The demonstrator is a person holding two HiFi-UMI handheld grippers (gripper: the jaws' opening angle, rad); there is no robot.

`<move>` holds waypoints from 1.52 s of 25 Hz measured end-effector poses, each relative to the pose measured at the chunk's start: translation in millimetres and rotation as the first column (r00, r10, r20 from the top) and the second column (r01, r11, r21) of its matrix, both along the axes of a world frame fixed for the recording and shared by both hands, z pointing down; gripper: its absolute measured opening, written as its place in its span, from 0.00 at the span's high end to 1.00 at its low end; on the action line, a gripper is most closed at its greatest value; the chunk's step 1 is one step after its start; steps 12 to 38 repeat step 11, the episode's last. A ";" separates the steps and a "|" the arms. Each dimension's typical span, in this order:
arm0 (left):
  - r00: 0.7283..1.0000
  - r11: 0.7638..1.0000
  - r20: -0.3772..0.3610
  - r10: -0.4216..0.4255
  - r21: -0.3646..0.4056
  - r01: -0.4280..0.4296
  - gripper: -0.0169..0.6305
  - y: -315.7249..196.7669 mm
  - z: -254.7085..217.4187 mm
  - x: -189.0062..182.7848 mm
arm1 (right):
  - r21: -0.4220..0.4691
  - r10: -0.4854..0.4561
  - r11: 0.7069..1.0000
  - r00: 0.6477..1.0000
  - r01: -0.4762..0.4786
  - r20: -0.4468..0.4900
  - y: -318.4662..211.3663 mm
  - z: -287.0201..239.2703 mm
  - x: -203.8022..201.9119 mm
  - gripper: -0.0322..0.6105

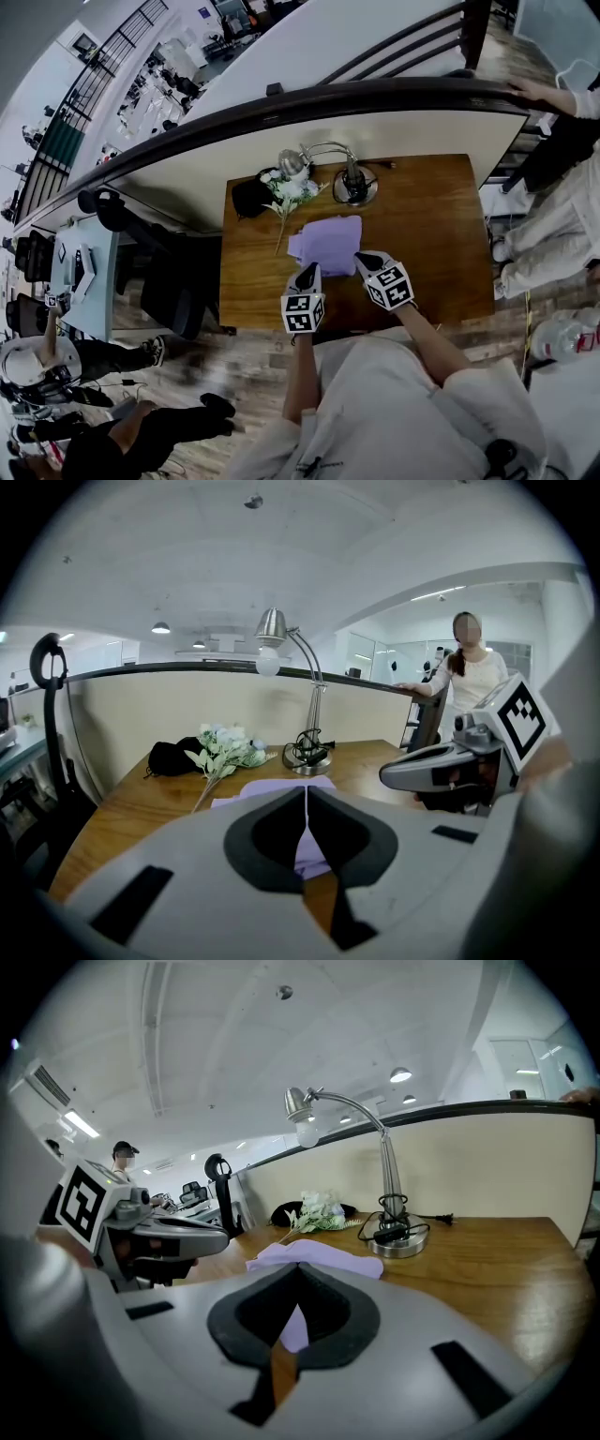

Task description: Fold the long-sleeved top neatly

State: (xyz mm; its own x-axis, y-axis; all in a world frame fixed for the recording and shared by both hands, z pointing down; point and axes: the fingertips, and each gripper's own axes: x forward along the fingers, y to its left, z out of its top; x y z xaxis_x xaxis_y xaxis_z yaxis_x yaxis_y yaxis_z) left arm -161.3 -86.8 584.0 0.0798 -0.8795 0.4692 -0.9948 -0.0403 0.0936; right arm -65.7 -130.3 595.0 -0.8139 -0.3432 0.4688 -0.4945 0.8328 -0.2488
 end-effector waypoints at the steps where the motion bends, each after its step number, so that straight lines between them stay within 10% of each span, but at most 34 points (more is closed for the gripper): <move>1: 1.000 1.000 -0.001 -0.001 0.002 0.001 0.94 -0.2 -0.2 -0.2 | 0.002 0.000 1.000 1.000 0.000 0.000 -0.3 -0.2 0.2 0.95; 38: 1.000 1.000 -0.003 -0.002 0.015 0.003 0.94 -2.8 -2.7 1.3 | 0.022 -0.006 1.000 1.000 0.006 -0.013 -2.5 -2.6 3.7 0.95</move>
